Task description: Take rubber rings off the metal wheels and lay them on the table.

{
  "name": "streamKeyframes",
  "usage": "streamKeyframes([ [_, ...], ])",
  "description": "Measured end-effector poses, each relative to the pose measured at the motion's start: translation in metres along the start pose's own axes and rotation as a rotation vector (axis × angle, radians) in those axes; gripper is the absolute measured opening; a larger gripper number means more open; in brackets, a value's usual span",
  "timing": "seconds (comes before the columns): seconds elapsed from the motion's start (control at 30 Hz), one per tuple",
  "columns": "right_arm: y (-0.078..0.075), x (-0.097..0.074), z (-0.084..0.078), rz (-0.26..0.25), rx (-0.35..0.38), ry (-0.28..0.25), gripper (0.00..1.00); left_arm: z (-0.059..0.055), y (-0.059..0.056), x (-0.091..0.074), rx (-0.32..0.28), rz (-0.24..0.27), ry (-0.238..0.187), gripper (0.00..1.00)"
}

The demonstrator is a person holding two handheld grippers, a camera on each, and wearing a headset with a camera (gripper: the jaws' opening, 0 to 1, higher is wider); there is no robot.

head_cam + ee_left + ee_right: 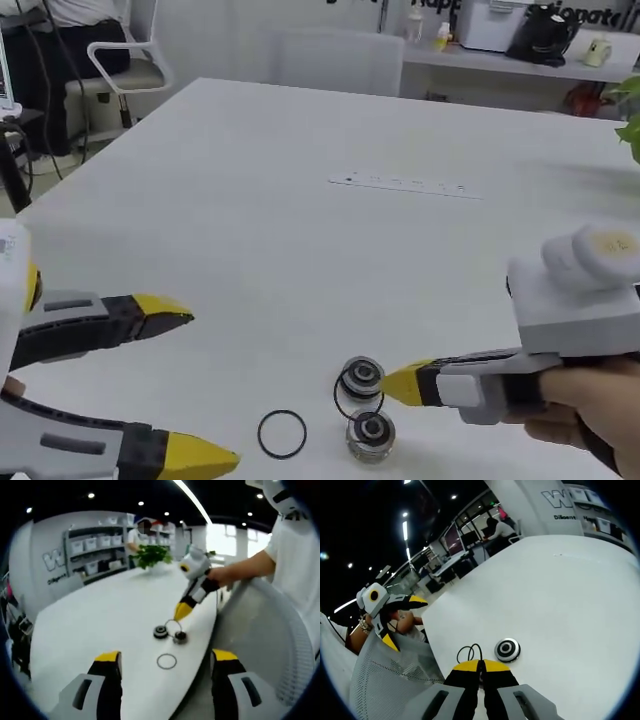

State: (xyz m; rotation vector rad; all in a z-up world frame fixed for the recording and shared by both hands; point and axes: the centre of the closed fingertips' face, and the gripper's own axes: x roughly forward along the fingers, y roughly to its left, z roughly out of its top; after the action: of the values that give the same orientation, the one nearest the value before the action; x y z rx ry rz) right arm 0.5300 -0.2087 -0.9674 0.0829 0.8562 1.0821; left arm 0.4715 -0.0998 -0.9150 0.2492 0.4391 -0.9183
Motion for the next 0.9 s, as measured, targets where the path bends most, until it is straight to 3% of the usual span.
streamKeyframes([
  [0.33,0.000,-0.001,0.002,-0.001,0.000,-0.004,0.00,-0.016,-0.003,0.004,-0.010,0.008,0.050,0.74],
  [0.5,0.000,-0.002,0.002,-0.002,0.004,-0.009,0.00,-0.018,-0.001,0.004,-0.042,0.016,0.048,0.75],
  [0.9,0.002,-0.002,0.005,-0.004,0.006,-0.022,0.00,-0.020,0.000,0.004,-0.048,0.018,0.050,0.75],
])
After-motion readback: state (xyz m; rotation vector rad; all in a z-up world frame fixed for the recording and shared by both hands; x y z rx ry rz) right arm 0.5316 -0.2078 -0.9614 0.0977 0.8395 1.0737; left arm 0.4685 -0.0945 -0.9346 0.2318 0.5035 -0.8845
